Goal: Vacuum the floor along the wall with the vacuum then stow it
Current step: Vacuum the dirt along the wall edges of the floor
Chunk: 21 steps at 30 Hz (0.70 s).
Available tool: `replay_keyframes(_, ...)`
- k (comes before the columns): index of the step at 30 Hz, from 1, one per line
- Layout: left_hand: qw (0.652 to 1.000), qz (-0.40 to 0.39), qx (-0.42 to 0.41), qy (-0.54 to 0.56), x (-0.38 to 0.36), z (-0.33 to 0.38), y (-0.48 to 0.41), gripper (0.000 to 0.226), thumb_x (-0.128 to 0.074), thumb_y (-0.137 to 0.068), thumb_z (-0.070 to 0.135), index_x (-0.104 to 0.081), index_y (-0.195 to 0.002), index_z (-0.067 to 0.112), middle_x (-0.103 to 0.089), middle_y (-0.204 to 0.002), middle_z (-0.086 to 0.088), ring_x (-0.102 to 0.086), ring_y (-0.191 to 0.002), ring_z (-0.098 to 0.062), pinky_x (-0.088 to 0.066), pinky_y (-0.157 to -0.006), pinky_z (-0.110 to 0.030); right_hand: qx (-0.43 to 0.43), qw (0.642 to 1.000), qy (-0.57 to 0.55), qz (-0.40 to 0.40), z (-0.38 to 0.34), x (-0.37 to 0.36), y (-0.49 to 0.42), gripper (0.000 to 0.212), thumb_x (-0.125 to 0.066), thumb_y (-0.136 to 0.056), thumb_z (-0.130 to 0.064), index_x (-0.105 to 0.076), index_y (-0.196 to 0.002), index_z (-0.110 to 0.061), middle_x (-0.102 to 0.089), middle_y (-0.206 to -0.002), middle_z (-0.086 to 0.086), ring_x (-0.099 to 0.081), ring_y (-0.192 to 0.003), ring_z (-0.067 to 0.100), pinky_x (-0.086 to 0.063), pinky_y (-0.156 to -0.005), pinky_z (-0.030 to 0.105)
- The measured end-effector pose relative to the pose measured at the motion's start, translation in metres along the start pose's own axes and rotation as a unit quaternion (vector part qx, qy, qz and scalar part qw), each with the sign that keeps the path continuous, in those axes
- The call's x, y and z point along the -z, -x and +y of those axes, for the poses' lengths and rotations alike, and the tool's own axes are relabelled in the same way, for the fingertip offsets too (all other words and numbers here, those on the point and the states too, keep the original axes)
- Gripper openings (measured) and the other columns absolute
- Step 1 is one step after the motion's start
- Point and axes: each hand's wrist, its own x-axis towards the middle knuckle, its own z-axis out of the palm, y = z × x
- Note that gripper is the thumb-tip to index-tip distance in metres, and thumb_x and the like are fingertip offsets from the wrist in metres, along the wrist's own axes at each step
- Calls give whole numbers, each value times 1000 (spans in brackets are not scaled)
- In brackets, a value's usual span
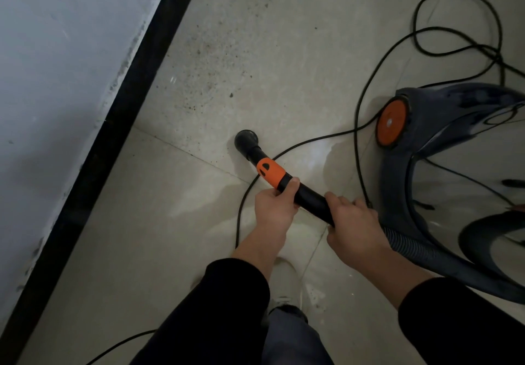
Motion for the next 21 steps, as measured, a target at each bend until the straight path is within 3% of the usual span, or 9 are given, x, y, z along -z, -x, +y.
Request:
replay_keyframes(10, 999, 19, 20, 27, 30, -4, 9, 24, -68, -90, 22, -61, -73, 8, -68, -76, -9, -67, -74, -19, -55, -79, -30, 37, 999, 30, -20, -21, -5, 5, 43, -53, -89, -15, -37, -129, -20, -55, -122, 0, -46, -113, 26, -39, -91, 39)
replay_keyframes(14, 998, 23, 32, 42, 45, -7, 10, 23, -68, -90, 22, -61, -74, 8, -68, -75, -9, -67, -74, -18, -53, -70, -24, 56, 997, 42, -28, -31, -8, 6, 45, -53, -89, -16, -37, -130, -20, -54, -124, 0, -46, -114, 27, -39, -91, 40)
replay_keyframes(21, 997, 38, 32, 57, 68, -4, 6, 22, -68, -90, 24, -62, -77, 7, -68, -76, -9, -68, -73, -16, -53, -69, -24, 76, 995, 48, -32, -54, -8, 3, 44, -52, -88, -15, -37, -128, -20, -53, -124, 0, -45, -114, 26, -38, -92, 41)
